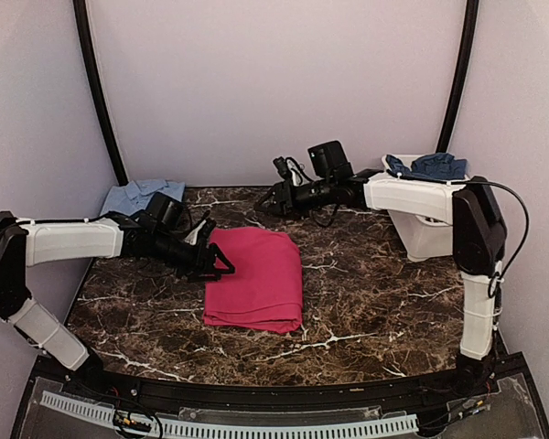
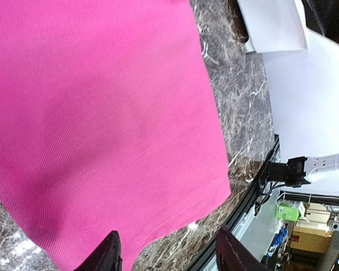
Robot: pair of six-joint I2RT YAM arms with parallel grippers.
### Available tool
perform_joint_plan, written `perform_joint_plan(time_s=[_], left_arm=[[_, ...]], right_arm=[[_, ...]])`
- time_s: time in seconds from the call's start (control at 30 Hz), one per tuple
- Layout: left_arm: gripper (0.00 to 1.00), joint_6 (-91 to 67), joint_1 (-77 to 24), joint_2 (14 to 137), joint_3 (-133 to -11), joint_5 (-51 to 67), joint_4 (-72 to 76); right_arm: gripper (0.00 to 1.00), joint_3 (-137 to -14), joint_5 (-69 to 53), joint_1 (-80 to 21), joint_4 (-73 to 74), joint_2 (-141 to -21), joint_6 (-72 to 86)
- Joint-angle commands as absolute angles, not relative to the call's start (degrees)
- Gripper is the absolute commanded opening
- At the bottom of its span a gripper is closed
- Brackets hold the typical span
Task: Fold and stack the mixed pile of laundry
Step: Rotate the square-folded trousers at the center of the board.
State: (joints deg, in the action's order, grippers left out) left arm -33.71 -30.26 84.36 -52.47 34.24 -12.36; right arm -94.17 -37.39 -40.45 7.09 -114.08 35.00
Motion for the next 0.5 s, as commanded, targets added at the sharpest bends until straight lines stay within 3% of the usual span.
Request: perform_joint_plan(time_s=[0.0,0.2,0.47], left_arm=[[0.53,-34.61,-31.01,89.21,-49.59,35.44,-10.37],[0.5,-35.44,-29.4,97.47,-50.71,29.59,-15.51],[0.49,-34.61,-20.92,105.56,-58.64,23.69,-18.61]], right_arm=[[0.44,-99.8,-38.61,-39.53,14.33,-124.33,25.86],[0.33,-103.03,-34.87,-37.27,16.96,-131.89,24.48],[0.26,-82.4,-32.37,-36.1,13.58,-124.57,26.3]])
